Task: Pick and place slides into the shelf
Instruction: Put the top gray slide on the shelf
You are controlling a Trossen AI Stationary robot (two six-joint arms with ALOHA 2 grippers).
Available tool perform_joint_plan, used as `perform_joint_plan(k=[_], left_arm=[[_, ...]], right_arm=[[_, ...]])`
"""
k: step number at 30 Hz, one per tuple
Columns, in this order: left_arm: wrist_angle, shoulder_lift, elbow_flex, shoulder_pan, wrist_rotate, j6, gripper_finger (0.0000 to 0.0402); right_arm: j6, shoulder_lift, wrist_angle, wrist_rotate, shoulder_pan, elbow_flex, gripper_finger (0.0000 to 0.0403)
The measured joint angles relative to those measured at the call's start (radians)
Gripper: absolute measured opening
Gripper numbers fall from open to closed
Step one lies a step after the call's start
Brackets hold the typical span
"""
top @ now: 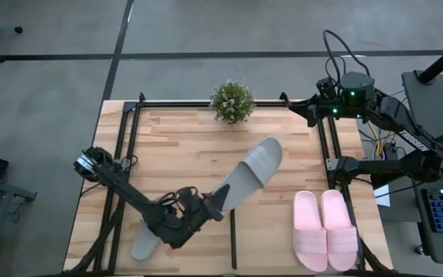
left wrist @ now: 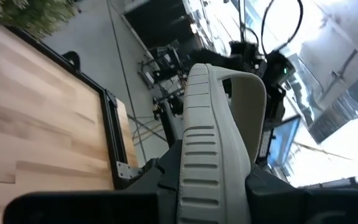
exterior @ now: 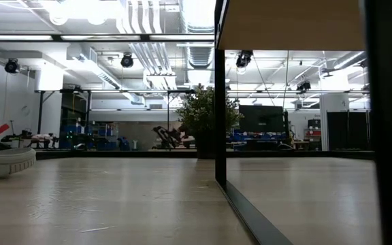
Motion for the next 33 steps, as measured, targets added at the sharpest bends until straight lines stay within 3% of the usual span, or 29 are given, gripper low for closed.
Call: perform_joint_plan(k=[7, 13, 19, 26, 33], left_arm=[[0.0, 0.0, 0.026, -0.02, -0.071, 0.001, 0.0042], [0.019, 0.005, 0.026, -0.033, -0.13, -0.004, 0.0042], [0.017, 0.005, 0.03, -0.048, -0.135, 0.001, 0.0042], [0.018, 0.005, 0.035, -0.01, -0.139, 0.001, 0.0042], [0.021, 0.005, 0.037, 0.012, -0.141, 0.001, 0.0042]], right_arm=[[0.047, 0.0, 0.0, -0.062, 0.001, 0.0, 0.0131], [0.11, -0.001, -0.001, -0.185, 0.003, -0.002, 0.0144], [0.134, -0.031, 0.0, -0.23, 0.003, -0.002, 0.0152], [0.145, -0.045, 0.008, -0.43, 0.014, -0.005, 0.0153], [0.104, -0.044, 0.011, -0.506, 0.016, -0.006, 0.0153]])
